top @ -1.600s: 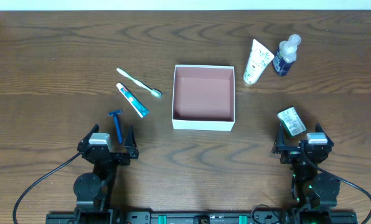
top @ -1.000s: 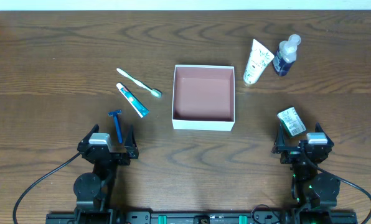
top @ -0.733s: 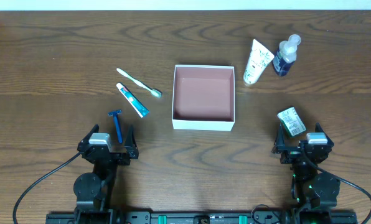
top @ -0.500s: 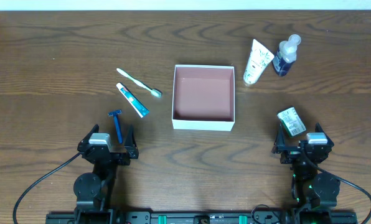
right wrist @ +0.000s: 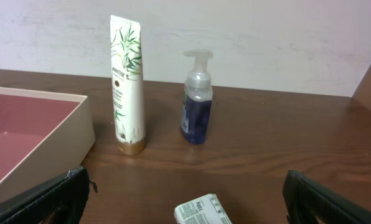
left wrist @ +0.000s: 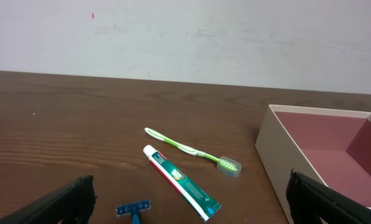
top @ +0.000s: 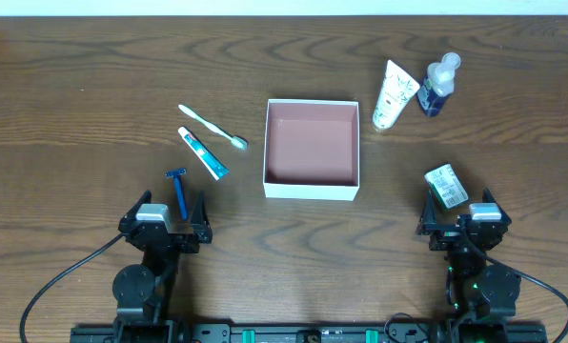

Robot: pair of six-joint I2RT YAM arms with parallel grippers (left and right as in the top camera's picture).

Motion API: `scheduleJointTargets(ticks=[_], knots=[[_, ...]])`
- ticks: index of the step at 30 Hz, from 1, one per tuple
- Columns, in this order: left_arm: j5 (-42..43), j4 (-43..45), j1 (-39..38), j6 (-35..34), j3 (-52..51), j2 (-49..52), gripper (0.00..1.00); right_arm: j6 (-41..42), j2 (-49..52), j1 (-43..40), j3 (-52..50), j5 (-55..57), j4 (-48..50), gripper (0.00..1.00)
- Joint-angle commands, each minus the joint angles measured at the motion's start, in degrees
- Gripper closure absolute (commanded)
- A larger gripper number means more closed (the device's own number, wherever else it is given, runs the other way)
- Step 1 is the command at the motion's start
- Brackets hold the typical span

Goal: Pack container

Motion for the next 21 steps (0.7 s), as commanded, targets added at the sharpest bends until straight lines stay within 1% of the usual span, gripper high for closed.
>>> scheduleJointTargets(ticks=[1,4,5,7,9,11,14,18,21], knots=[[1.2,-2.1,0.2,0.8,-0.9,0.0,0.02,-0.7,-0.3,-0.3,-0.1,0.6,-0.2,0.01],[1.2,-2.1,0.2,0.8,-0.9,0.0,0.02,-0.9,-0.3,-0.3,-0.1,2.2,0.0,0.01],[1.2,-2.1,0.2,0.8,-0.9,0.0,0.02,0.2,-0.3,-0.3,-0.1,1.2,0.8,0.01],[1.2,-2.1,0.2,0.8,-0.9,0.0,0.02,4.0,-0.3,-0.3,-0.1,-5.0,2.5,0.01],[1.2,-2.1,0.2,0.8,-0.9,0.0,0.02,5.1,-0.3,-0.3,-0.1,-12.9,5.2,0.01],[1.2,-2.1,0.2,0.8,-0.9,0.0,0.02,5.1,-0.3,-0.3,-0.1,-16.5,7.3,0.01],[1.2,-2.1,0.2,0.8,-0.9,0.0,0.02,5.0,-0.3,-0.3,1.5,-18.9,7.3,0.01],[1.2,-2.1,0.2,0.8,-0.9,0.0,0.02,3.1,0.5,-0.3,6.3,-20.4,7.3,0.01],[1.2,-2.1,0.2,0.8,-0.9,0.0,0.02,1.0,3.8,-0.3,12.4,-21.2,6.9,0.01]])
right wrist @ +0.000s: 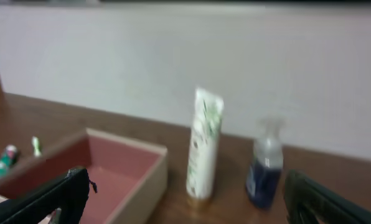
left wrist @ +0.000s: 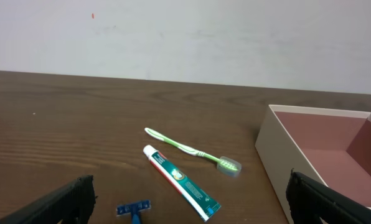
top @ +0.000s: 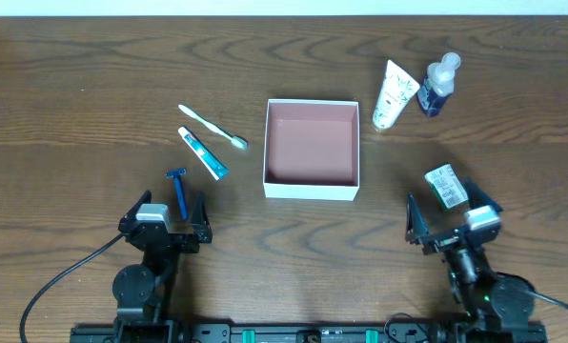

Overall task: Pack container
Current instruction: 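Reach right gripper to the white Pantene tube and grasp it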

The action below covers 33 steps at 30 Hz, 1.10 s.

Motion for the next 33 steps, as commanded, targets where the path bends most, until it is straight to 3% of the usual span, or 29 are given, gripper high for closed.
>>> scheduleJointTargets(ticks=[1,7,14,17,33], knots=[[1.2,-2.1,0.2,0.8,-0.9,0.0,0.02,-2.8,4.0,-0.3,9.0,-3.7,-0.5,0.01],[1.2,-2.1,0.2,0.8,-0.9,0.0,0.02,-7.3,20.9,-0.3,30.0,-7.8,-13.0,0.01],[1.2,-2.1,0.2,0.8,-0.9,0.0,0.02,-10.6,49.4,-0.3,65.6,-10.1,-47.0,0.01],[1.2,-2.1,0.2,0.8,-0.9,0.0,0.02,-10.6,58.0,-0.3,74.8,-11.2,-52.6,0.01],[1.2,-2.1,0.2,0.8,-0.9,0.0,0.02,-16.6,86.2,-0.3,77.9,-8.8,-38.7,0.01]])
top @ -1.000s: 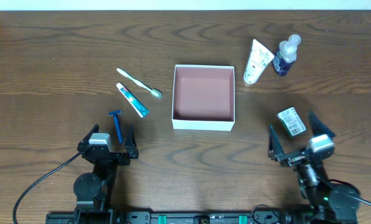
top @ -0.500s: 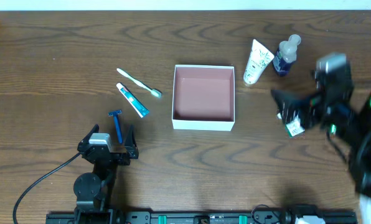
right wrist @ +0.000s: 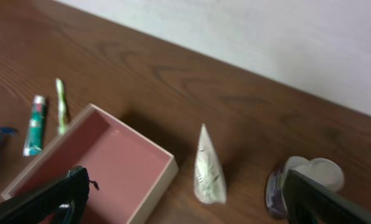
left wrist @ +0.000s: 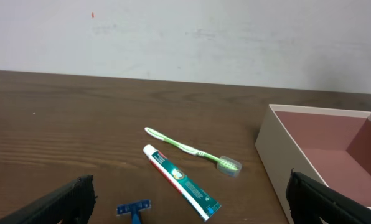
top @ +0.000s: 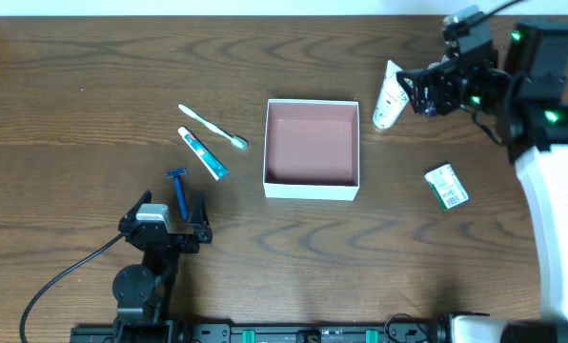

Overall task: Pack container
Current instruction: 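Reach right gripper to the white Pantene tube and grasp it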

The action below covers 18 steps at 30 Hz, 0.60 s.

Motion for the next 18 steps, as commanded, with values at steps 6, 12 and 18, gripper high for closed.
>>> scheduleJointTargets(ticks=[6,12,18], knots=[[1.2,-2.0,0.2,0.8,-0.9,0.0,0.02,-5.2,8.5,-0.4,0.8,0.0,3.0,0.04],[1.2,-2.0,0.2,0.8,-0.9,0.0,0.02,-5.3,11.8,-0.3,0.8,0.0,3.1,0.11],[1.2,-2.0,0.2,0.8,-0.9,0.0,0.02,-5.7,15.0,-0.3,0.8,0.0,2.9,0.2]])
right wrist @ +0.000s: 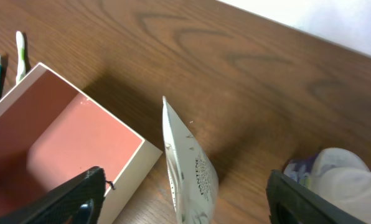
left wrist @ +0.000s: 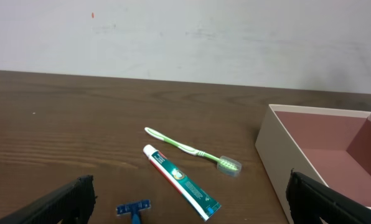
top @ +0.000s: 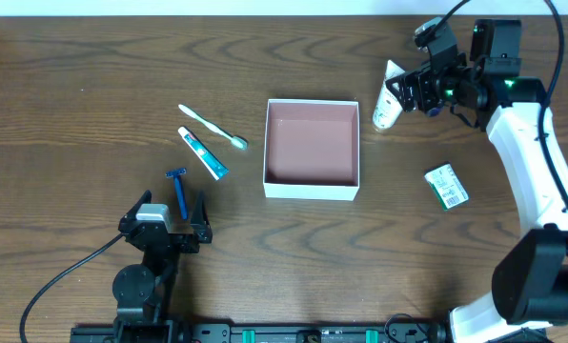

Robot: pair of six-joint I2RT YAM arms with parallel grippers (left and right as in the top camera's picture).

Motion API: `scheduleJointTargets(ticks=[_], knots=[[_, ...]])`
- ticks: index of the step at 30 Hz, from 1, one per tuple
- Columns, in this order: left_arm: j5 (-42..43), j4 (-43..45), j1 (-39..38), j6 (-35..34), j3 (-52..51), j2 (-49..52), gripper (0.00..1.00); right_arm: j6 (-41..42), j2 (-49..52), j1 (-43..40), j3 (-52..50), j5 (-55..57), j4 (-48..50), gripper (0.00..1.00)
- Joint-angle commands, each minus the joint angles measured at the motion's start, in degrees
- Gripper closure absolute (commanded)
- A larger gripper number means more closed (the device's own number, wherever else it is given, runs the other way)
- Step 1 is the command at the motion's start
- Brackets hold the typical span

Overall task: Pack container
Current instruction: 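Reach right gripper to the white Pantene tube and grasp it, then carry the Pantene tube with right gripper into the box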

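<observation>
The white box [top: 311,191] with a pink inside stands open at the table's middle. A white Pantene tube [top: 388,99] stands upright just right of its far corner. My right gripper [top: 413,93] hangs open above the tube. In the right wrist view the tube [right wrist: 188,163] stands between the spread fingers, untouched, with the box [right wrist: 128,167] to its left and a blue pump bottle [right wrist: 338,177] to its right. My left gripper [top: 165,227] rests open at the near left edge, its fingers [left wrist: 61,202] empty.
A toothbrush [top: 213,127], a toothpaste tube [top: 203,153] and a blue razor [top: 178,188] lie left of the box. A green-and-white packet [top: 446,187] lies to the box's right. The pump bottle [top: 437,95] stands close beside the tube, partly under my right gripper.
My right gripper is now lower and nearer the Pantene tube, which stands larger between its open fingers. The tube, the bottle and the left arm have not moved.
Both grippers rested open at the near edge, the right one beside the packet. Then the right gripper stood raised and turned toward the box. Later it hung open high over the tube and bottle at the far right, and now sits closer above the tube.
</observation>
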Motion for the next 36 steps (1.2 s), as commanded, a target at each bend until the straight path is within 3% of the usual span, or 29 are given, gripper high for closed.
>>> scheduleJointTargets(ticks=[1,9,15,27,36], knots=[[1.2,-2.0,0.2,0.8,-0.9,0.0,0.02,-1.0,1.8,-0.3,0.8,0.0,0.0,0.23],[1.2,-2.0,0.2,0.8,-0.9,0.0,0.02,-1.0,2.9,-0.3,0.8,1.3,0.4,0.57],[1.2,-2.0,0.2,0.8,-0.9,0.0,0.02,-0.7,2.9,-0.3,0.8,1.3,1.6,0.98],[1.2,-2.0,0.2,0.7,-0.9,0.0,0.02,1.7,2.3,-0.3,2.4,1.4,3.1,0.99],[1.2,-2.0,0.2,0.8,-0.9,0.0,0.02,1.7,1.6,0.6,18.2,-0.3,-8.1,0.99]])
